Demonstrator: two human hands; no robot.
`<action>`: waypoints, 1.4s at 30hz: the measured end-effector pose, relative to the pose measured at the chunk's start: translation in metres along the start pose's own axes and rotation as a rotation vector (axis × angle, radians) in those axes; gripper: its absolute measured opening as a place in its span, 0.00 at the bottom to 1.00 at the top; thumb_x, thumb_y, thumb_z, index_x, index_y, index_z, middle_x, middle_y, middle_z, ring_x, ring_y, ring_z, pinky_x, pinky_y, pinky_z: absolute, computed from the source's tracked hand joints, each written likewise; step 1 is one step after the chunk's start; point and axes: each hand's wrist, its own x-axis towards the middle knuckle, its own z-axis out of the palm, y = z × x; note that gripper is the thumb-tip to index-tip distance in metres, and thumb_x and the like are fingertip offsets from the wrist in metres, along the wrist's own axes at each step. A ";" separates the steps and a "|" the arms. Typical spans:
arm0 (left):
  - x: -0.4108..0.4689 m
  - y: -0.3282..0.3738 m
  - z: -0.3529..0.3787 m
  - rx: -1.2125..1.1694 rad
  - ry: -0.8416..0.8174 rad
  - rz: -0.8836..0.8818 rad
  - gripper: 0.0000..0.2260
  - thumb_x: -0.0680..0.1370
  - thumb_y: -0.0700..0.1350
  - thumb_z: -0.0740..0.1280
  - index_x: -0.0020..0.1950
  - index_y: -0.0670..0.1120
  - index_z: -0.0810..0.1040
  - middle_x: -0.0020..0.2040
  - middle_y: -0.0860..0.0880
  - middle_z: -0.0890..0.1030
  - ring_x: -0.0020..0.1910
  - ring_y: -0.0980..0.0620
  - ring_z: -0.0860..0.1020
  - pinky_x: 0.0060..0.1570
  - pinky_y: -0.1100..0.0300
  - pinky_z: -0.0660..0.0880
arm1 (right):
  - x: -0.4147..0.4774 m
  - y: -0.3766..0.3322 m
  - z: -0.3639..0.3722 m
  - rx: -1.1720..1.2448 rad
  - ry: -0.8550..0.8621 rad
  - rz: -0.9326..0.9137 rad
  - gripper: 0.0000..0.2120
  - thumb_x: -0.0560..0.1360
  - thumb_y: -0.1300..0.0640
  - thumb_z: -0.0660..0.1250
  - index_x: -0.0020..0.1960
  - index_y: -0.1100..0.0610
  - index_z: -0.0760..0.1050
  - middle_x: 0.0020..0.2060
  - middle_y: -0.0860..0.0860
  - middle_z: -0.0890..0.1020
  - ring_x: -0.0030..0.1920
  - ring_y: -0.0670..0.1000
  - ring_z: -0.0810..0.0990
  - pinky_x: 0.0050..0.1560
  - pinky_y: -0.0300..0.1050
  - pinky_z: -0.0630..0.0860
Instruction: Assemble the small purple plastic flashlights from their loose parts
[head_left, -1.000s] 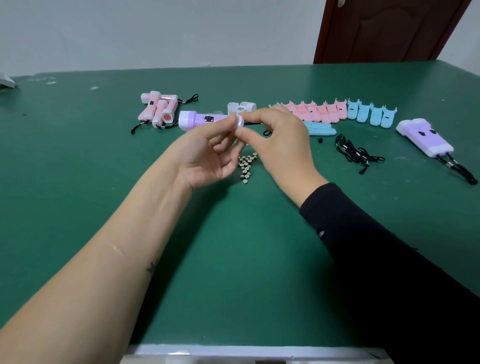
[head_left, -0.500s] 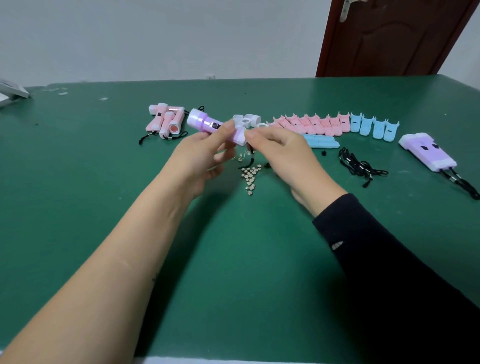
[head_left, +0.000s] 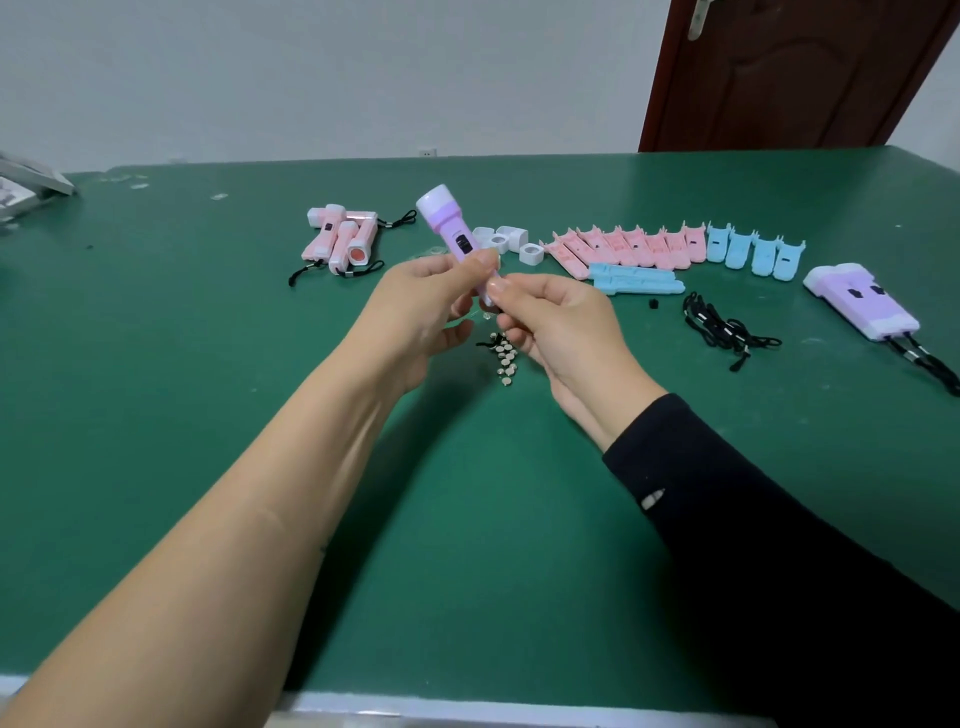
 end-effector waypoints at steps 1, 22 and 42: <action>0.001 -0.001 -0.001 0.012 -0.003 0.001 0.07 0.78 0.50 0.69 0.43 0.48 0.80 0.29 0.58 0.75 0.30 0.60 0.69 0.35 0.66 0.71 | 0.000 0.001 0.000 -0.025 -0.004 -0.004 0.02 0.73 0.59 0.72 0.43 0.58 0.80 0.32 0.47 0.83 0.29 0.41 0.75 0.31 0.32 0.72; 0.005 -0.002 0.000 -0.414 0.110 -0.024 0.11 0.81 0.52 0.63 0.47 0.46 0.78 0.39 0.53 0.85 0.41 0.57 0.84 0.41 0.63 0.79 | -0.034 0.007 -0.003 -0.758 0.133 -0.442 0.05 0.74 0.55 0.69 0.49 0.54 0.76 0.42 0.47 0.80 0.40 0.49 0.80 0.44 0.50 0.78; -0.003 -0.048 0.036 0.776 0.018 0.558 0.08 0.78 0.39 0.67 0.50 0.51 0.81 0.47 0.62 0.77 0.51 0.58 0.74 0.52 0.63 0.67 | -0.010 -0.033 -0.213 -1.114 0.935 -0.142 0.11 0.76 0.51 0.64 0.45 0.57 0.81 0.42 0.55 0.83 0.47 0.59 0.77 0.38 0.47 0.72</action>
